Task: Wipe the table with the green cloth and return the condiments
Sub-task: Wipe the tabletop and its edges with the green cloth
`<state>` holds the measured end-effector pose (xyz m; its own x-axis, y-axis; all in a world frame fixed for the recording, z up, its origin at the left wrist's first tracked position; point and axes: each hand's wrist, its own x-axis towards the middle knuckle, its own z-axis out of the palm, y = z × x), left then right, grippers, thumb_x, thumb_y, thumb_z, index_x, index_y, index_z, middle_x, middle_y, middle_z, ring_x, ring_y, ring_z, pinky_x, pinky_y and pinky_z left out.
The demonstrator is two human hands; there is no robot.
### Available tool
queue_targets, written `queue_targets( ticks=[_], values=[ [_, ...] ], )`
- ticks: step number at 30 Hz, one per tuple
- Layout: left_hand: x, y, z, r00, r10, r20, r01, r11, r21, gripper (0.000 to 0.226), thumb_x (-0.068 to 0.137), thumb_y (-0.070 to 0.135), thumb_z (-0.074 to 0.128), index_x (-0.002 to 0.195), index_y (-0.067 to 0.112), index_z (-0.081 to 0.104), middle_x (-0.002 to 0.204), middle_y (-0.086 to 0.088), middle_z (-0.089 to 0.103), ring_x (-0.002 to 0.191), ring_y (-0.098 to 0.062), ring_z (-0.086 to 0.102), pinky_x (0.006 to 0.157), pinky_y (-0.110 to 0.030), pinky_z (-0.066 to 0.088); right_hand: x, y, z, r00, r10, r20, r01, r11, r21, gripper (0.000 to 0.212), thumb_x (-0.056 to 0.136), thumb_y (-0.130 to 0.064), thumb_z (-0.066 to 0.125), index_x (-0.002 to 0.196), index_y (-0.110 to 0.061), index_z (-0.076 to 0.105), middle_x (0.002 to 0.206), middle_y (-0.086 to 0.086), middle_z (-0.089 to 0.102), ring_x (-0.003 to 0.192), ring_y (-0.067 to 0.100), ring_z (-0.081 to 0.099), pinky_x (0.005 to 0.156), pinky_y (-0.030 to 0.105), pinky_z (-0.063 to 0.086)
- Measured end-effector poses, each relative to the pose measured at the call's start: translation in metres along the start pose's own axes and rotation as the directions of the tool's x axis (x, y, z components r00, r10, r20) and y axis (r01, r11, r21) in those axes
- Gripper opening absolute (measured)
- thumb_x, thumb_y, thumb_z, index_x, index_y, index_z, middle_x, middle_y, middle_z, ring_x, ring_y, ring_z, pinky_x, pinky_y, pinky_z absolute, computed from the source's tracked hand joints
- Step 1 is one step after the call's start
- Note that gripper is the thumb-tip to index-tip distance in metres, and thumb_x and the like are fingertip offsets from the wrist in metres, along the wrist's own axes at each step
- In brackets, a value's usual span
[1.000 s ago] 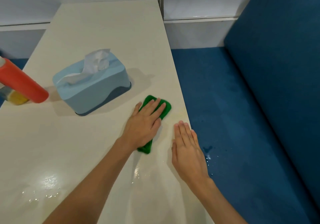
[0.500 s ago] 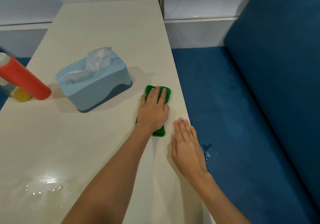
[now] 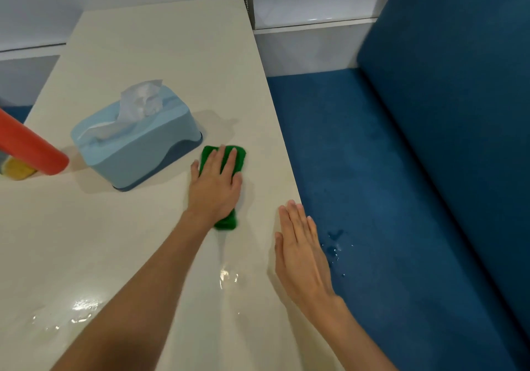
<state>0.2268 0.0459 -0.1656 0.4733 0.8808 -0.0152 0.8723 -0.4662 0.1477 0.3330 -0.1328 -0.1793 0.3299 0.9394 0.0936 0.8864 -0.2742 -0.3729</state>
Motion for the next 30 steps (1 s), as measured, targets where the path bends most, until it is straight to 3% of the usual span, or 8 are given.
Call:
queue_targets(
  ticks=[2,9,12,17,21,24,27,30],
  values=[
    [0.015,0.029,0.003,0.999,-0.038,0.014,0.038,0.999,-0.006,0.059,0.097,0.039,0.017,0.153,0.018,0.019,0.161,-0.005,0.015,0.147,-0.023,0.014,0.117,-0.048,0.008,0.001,0.0,0.0,1.0,0.014,-0.005,-0.014,0.999,0.038,0.049,0.096,-0.016,0.024,0.135,0.0,0.049,0.143,0.016,0.046,0.135,0.026,0.04,0.112,0.035,0.018],
    [-0.027,0.051,-0.007,0.966,0.245,0.076,-0.222,0.947,-0.233,0.061,0.094,0.042,0.011,0.151,0.027,0.028,0.16,0.005,0.018,0.147,-0.013,0.013,0.118,-0.041,0.006,0.019,-0.007,-0.027,0.99,0.122,-0.072,-0.073,0.877,0.475,0.049,0.095,-0.004,0.032,0.144,-0.006,0.034,0.153,0.007,0.031,0.14,0.004,0.013,0.119,0.03,0.009],
    [-0.056,0.019,-0.018,0.976,0.219,0.007,-0.207,0.928,-0.311,0.053,0.099,0.045,0.016,0.149,0.033,0.031,0.157,0.012,0.024,0.145,-0.005,0.018,0.118,-0.041,0.001,0.046,-0.027,-0.031,0.99,0.103,-0.094,-0.063,0.933,0.355,0.05,0.097,-0.016,0.034,0.146,-0.006,0.028,0.155,0.014,0.024,0.146,0.021,0.012,0.119,0.035,0.005],
    [-0.074,-0.055,-0.014,0.994,-0.093,-0.06,0.081,0.982,-0.172,0.056,0.099,0.044,0.013,0.151,0.027,0.026,0.158,0.005,0.024,0.146,-0.012,0.019,0.117,-0.043,0.006,0.075,-0.077,-0.002,0.982,0.162,0.098,-0.169,0.983,0.07,0.068,0.1,-0.038,0.03,0.151,-0.006,-0.001,0.156,0.025,-0.008,0.144,0.038,-0.01,0.117,0.046,-0.008],
    [-0.077,-0.069,-0.001,0.996,-0.081,-0.042,0.077,0.993,-0.086,0.058,0.099,0.046,0.011,0.153,0.028,0.018,0.16,0.006,0.014,0.148,-0.015,0.011,0.117,-0.046,0.008,0.09,-0.101,0.026,0.962,0.25,0.112,-0.245,0.968,-0.053,0.073,0.1,-0.046,0.024,0.15,-0.001,-0.005,0.152,0.031,-0.014,0.14,0.047,-0.015,0.114,0.053,-0.013],
    [-0.076,-0.069,0.004,0.994,-0.08,-0.075,0.074,0.994,-0.082,0.058,0.099,0.045,0.009,0.152,0.027,0.021,0.16,0.006,0.017,0.148,-0.015,0.012,0.116,-0.047,0.01,0.116,-0.107,0.036,0.996,0.043,0.081,-0.035,0.995,-0.093,0.065,0.1,-0.044,0.019,0.151,-0.006,0.01,0.155,0.029,0.002,0.142,0.046,-0.001,0.114,0.052,-0.007],
    [-0.077,-0.072,0.002,0.993,-0.073,-0.093,0.063,0.993,-0.105,0.058,0.098,0.045,0.011,0.152,0.028,0.024,0.159,0.006,0.019,0.147,-0.014,0.014,0.117,-0.046,0.01,0.154,-0.083,0.031,0.948,-0.268,0.171,0.288,0.952,-0.108,0.054,0.101,-0.039,0.021,0.151,-0.021,0.019,0.159,0.014,0.011,0.145,0.035,0.007,0.115,0.049,0.0],
    [-0.077,-0.072,0.002,0.992,-0.074,-0.101,0.063,0.992,-0.106,0.057,0.098,0.045,0.013,0.151,0.029,0.027,0.158,0.007,0.022,0.147,-0.014,0.017,0.117,-0.045,0.011,0.18,-0.039,0.018,0.965,-0.21,0.156,0.235,0.957,-0.169,0.05,0.101,-0.037,0.023,0.151,-0.029,0.018,0.16,0.006,0.01,0.146,0.028,0.005,0.115,0.051,0.002]
  ],
)
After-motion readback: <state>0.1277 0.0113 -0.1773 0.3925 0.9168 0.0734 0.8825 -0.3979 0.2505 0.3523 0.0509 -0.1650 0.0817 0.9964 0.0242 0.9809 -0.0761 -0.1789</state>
